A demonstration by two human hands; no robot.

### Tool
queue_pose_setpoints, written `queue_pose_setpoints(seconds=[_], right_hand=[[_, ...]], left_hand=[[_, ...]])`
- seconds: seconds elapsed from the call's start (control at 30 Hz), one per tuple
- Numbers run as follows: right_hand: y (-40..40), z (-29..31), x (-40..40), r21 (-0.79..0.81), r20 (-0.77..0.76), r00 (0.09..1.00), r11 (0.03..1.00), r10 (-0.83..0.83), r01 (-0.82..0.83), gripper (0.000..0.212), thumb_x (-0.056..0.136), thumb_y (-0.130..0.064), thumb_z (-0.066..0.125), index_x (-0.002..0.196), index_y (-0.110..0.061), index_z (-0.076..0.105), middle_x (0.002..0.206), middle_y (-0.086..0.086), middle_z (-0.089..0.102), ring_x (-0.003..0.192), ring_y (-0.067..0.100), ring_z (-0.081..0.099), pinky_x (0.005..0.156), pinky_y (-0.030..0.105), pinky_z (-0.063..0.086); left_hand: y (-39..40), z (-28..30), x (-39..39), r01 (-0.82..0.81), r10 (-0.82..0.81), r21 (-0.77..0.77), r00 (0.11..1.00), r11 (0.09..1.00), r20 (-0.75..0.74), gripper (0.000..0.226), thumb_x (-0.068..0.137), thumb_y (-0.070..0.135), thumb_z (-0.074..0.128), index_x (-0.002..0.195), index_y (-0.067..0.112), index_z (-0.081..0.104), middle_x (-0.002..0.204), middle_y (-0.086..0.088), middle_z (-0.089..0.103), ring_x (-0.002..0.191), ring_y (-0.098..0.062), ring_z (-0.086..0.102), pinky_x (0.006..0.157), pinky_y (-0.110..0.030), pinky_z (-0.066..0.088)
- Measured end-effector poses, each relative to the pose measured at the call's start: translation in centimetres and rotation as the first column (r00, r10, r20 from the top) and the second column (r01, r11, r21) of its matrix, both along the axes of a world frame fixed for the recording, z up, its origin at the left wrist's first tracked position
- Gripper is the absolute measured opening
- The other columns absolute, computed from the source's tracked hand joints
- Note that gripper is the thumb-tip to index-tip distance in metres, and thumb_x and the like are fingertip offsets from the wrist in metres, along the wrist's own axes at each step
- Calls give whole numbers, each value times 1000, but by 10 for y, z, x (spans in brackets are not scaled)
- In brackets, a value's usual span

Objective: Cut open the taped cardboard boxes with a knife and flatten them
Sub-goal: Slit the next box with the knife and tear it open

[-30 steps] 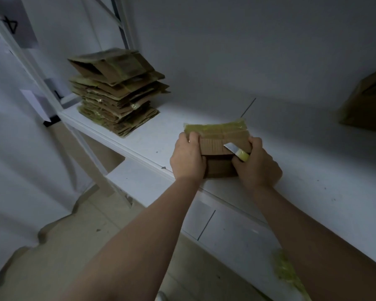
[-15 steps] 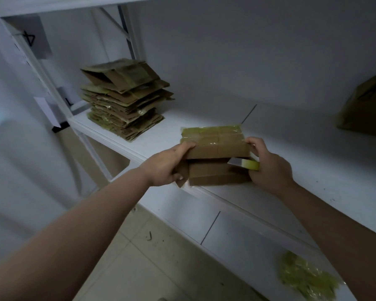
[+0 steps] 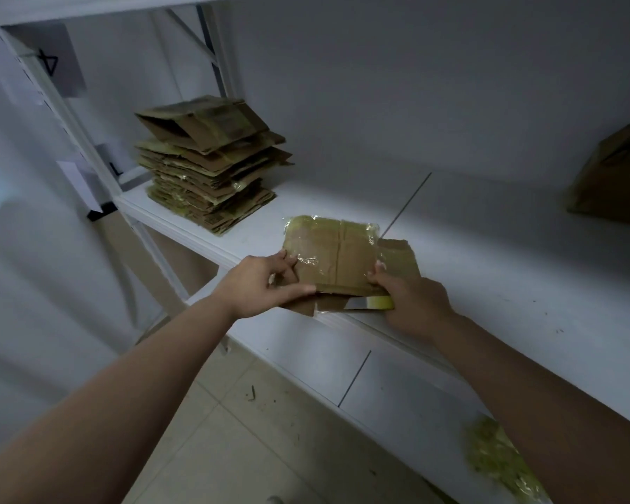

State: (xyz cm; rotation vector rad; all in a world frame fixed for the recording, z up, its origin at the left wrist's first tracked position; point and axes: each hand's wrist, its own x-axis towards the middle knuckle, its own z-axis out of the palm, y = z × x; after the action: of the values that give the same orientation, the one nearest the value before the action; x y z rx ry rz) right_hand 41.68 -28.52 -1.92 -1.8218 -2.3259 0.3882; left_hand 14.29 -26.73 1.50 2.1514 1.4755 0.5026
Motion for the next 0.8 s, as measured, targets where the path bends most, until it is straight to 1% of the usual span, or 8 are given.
queue_pose_setpoints(seconds=[0.1,0.23,0.33,0.43,0.57,0.67,0.73,0.8], right_hand=[[4,1,-1,-75,14,1000,997,14,-12,62,85,-32,60,142,-39,35,153,-12,30,136,21,36,105,38,38],[10,-4,5,-205,-80,997,978,19,-35,62,85,-36,61,142,-37,36,155,-14,23,140,18,28,110,36,31],[14,-9,11,-219,-269,962,975,-38,-23,50,84,-35,57,133,-36,47,142,-15,39,131,15,38,98,31,37],[15,-12,10,-206,-449,882,977,-144,55,16,86,-32,54,94,-45,57,107,-10,56,101,18,53,76,28,40],[19,10,10,83,-611,773,957,-173,279,21,82,-45,49,76,-29,60,84,-1,67,81,23,63,74,42,53],[22,52,4,340,-712,701,855,-37,391,17,84,-35,54,73,-23,58,68,-5,63,67,16,61,63,36,51],[22,77,-1,452,-722,691,787,46,419,8,84,-25,56,84,-22,63,70,-7,60,66,15,57,64,31,46],[19,94,-6,510,-698,713,746,68,428,23,81,-22,53,98,-13,65,86,-2,64,76,16,57,67,29,44]], left_hand=[[7,8,17,-248,236,124,966,961,103,44,88,60,53,92,19,69,102,6,69,97,-10,61,80,-29,45],[30,10,31,-492,496,-81,867,867,52,66,85,59,60,126,7,51,125,-9,57,115,-27,54,92,-37,46],[36,8,41,-468,526,-354,846,810,85,80,82,66,58,126,0,51,124,-13,58,110,-31,57,91,-40,50],[33,9,50,-389,508,-432,837,814,203,77,74,60,72,124,4,52,118,-11,60,106,-30,60,91,-44,53],[32,12,57,-343,417,-237,771,909,481,55,70,41,84,112,17,57,107,-1,67,96,-18,65,88,-40,55],[31,21,63,-253,242,-78,728,964,641,62,70,26,86,121,19,52,109,6,65,99,-9,65,88,-32,55],[30,27,70,-202,130,26,719,979,683,65,70,15,86,123,16,47,112,3,63,103,-10,63,90,-30,54],[32,28,75,-180,52,126,748,976,661,67,69,12,86,120,18,44,112,-2,61,106,-15,61,91,-33,54]])
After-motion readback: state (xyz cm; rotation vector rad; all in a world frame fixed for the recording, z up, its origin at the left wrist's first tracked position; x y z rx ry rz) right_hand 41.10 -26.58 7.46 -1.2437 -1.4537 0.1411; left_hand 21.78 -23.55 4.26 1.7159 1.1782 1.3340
